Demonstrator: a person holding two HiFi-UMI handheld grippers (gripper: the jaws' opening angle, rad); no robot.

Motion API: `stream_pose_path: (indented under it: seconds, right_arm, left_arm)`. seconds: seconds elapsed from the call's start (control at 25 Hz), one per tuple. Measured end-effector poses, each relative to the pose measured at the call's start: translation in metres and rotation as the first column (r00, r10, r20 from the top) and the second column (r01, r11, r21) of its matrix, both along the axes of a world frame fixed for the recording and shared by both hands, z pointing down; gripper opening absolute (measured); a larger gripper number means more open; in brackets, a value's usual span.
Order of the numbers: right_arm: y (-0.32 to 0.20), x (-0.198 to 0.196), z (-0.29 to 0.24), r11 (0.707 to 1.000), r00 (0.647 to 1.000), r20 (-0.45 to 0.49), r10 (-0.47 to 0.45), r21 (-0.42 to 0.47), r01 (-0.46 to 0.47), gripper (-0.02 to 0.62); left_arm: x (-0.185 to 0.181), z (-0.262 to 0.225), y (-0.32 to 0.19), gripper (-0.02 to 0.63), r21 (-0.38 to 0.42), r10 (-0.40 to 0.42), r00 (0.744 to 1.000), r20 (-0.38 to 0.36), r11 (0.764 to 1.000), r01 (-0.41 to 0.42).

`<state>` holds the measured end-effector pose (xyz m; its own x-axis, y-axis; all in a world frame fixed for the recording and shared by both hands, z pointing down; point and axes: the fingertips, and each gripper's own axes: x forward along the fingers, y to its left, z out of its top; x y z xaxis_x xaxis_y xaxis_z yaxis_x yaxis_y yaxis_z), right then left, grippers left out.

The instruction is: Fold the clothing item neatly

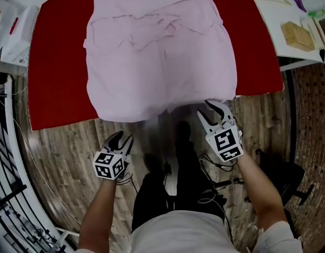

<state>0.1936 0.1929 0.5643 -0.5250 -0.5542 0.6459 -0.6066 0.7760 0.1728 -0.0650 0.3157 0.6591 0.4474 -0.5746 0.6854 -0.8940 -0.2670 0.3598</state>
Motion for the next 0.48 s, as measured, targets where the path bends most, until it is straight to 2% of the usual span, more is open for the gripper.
stream_pose_path:
  seconds: [0.2, 0.36, 0.48]
  right_arm:
    - [0.025, 0.041, 0.037, 0.992, 0.993, -0.036, 0.116, -0.041, -0.118, 0.140]
    - [0.035, 0.081, 0.088, 0.963, 0.975, -0.038, 0.218, -0.153, -0.221, 0.204]
    - [0.033, 0.106, 0.127, 0.945, 0.965, -0.067, 0.252, -0.199, -0.261, 0.236]
  left_arm:
    - [-0.022, 0.024, -0.006, 0.185, 0.003, 0.047, 0.999, 0.006, 0.999, -0.047]
    - [-0.033, 0.042, -0.008, 0.240, -0.012, 0.080, 0.997, 0.015, 0.997, -0.080]
    - [-0.040, 0.060, -0.010, 0.274, -0.023, 0.125, 0.992, 0.029, 0.992, -0.125]
